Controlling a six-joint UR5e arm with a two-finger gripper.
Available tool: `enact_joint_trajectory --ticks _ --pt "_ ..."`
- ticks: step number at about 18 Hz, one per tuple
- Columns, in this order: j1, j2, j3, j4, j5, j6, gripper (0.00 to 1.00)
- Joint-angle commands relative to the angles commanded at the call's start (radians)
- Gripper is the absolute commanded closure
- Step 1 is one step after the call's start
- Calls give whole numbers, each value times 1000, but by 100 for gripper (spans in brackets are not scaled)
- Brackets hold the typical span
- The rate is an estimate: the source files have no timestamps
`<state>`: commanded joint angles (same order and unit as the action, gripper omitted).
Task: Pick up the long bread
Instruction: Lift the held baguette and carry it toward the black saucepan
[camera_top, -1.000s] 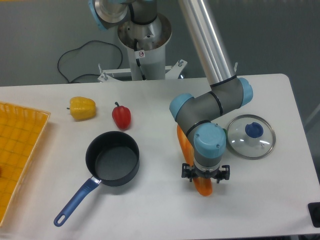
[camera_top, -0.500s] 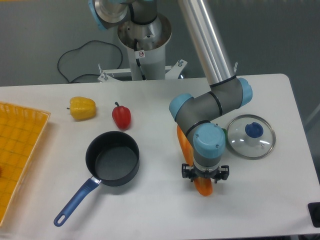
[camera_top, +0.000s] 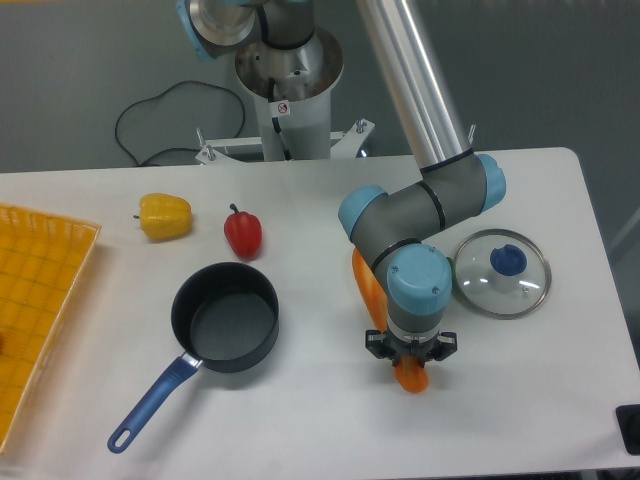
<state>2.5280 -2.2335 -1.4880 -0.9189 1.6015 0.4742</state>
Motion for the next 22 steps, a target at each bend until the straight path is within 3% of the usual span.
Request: enact_joint_trajectory --ticks 8,13,18,22 --pt "-5 11 6 -2 5 12 90" --pt "-35 55 3 -17 8 55 90" --pt "-87 119 5 -89 6 82 90" --pt "-133 195 5 -185 3 182 90"
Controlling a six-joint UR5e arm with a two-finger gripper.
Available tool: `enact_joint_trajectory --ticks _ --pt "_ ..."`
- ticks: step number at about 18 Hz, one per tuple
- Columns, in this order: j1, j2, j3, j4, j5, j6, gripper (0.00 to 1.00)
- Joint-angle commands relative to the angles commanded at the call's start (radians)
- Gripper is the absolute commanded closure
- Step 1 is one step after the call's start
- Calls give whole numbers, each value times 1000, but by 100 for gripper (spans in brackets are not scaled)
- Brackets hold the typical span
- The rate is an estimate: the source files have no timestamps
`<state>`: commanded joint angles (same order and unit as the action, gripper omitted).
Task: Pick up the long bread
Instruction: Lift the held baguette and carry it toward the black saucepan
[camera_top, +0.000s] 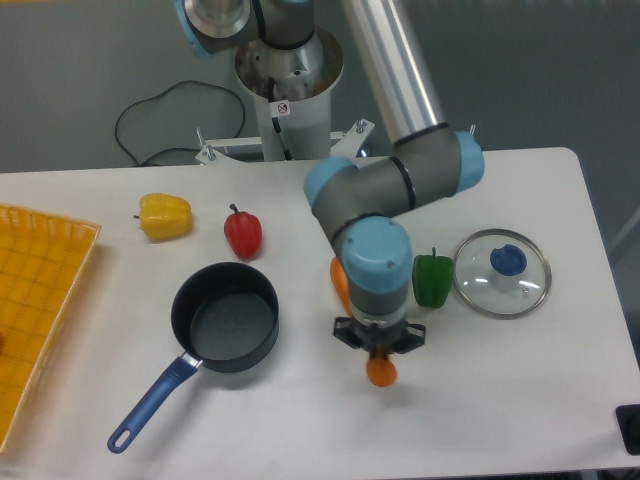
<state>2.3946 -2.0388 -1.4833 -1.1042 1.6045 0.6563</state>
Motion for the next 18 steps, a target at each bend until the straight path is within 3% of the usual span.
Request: enact_joint_trajectory --ticks 2,7,18 --pt "-5 17 0 -35 2 37 90" --pt "-17 43 3 -46 -3 78 90" --pt "-63 35 32 -49 -14 118 90"
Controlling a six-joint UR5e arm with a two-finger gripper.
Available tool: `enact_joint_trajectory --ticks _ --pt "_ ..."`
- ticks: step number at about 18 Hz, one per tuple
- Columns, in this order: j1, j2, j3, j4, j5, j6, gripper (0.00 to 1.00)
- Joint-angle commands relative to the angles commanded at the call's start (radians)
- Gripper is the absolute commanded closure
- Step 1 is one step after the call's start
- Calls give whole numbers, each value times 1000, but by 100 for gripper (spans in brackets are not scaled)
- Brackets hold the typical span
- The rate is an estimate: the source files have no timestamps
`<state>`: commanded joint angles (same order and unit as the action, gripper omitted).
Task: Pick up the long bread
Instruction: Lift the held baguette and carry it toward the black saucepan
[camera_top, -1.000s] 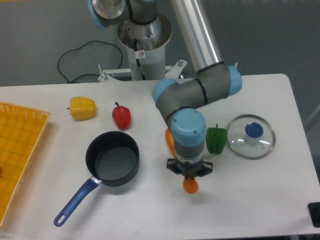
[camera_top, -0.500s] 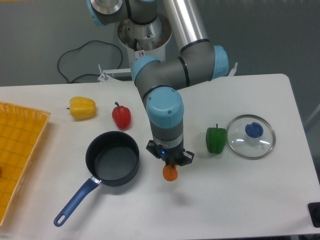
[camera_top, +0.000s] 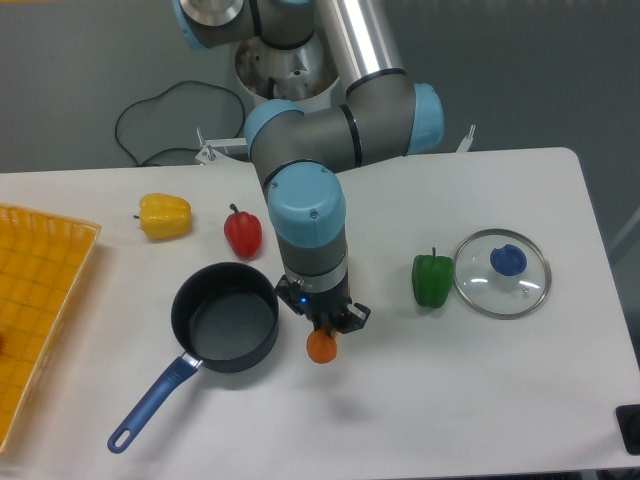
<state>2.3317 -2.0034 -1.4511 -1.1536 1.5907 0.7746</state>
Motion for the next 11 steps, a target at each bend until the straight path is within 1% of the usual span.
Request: enact_joint_trajectory --ticks 6,11 --pt "-5 2 -15 -2 0 67 90" --pt "-6 2 -21 -2 0 69 90"
